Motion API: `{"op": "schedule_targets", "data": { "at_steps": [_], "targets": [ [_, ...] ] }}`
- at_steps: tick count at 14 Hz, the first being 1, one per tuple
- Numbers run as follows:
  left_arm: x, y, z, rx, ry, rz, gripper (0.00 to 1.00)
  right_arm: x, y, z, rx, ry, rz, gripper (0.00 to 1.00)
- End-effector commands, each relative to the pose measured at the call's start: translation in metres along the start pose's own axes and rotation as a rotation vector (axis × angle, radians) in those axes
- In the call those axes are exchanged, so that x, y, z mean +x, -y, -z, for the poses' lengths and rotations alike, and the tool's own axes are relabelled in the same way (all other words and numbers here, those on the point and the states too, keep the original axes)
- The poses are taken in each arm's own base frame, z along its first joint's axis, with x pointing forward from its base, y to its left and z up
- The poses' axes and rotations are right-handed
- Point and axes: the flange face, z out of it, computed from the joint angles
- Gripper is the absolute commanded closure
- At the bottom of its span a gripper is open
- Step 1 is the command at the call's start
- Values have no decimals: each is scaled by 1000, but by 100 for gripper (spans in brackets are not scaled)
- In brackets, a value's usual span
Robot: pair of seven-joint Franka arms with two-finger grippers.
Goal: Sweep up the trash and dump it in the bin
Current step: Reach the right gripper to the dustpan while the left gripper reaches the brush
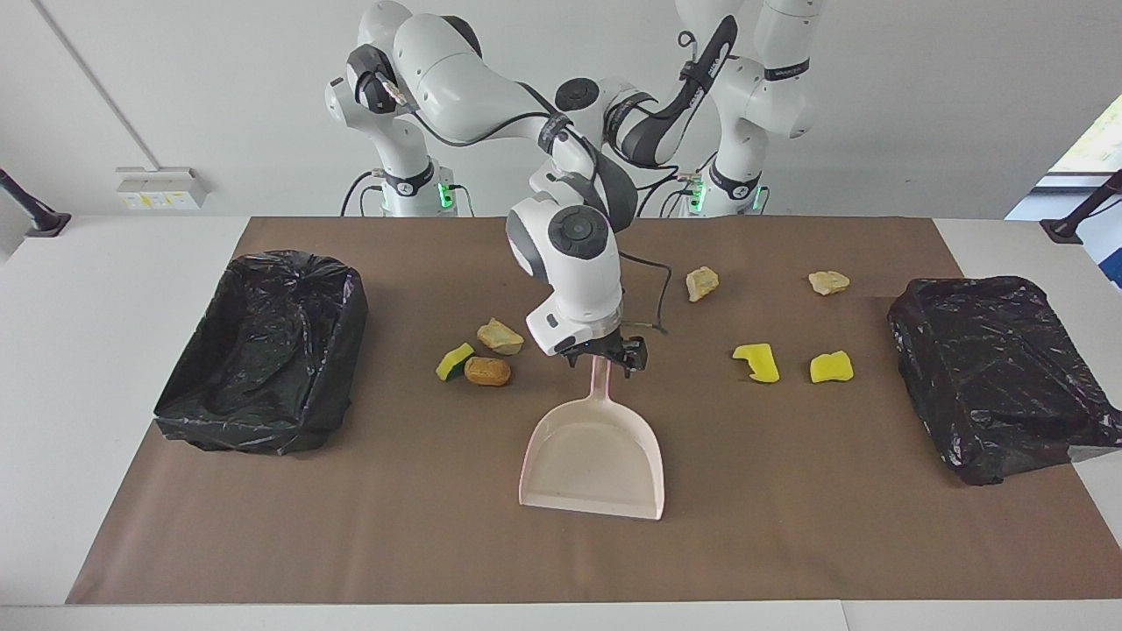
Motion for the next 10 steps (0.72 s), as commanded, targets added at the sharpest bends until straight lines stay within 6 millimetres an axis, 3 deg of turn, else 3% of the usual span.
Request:
{"op": "schedule_targets", "data": {
  "at_steps": [1, 2, 5, 7, 9, 10],
  "targets": [
    [-6, 10, 1, 34, 39, 21, 92, -3, -5, -4, -16, 54, 8, 0],
    [-6, 15, 7, 49, 54, 19, 100, -5, -5, -6, -25, 66, 24, 0],
    [-9, 43, 23, 119, 126, 23, 100, -7, -7, -11, -29, 75, 26, 1],
    [4, 81, 40, 126, 158, 13, 100, -11, -4, -14, -31, 76, 27, 5],
    [5, 121, 49, 131, 207, -61, 100, -11, -3, -14, -26, 73, 30, 25],
    [-4, 140, 45, 123, 203, -87, 100, -12, -2, -15, -23, 70, 23, 37]
  ]
}}
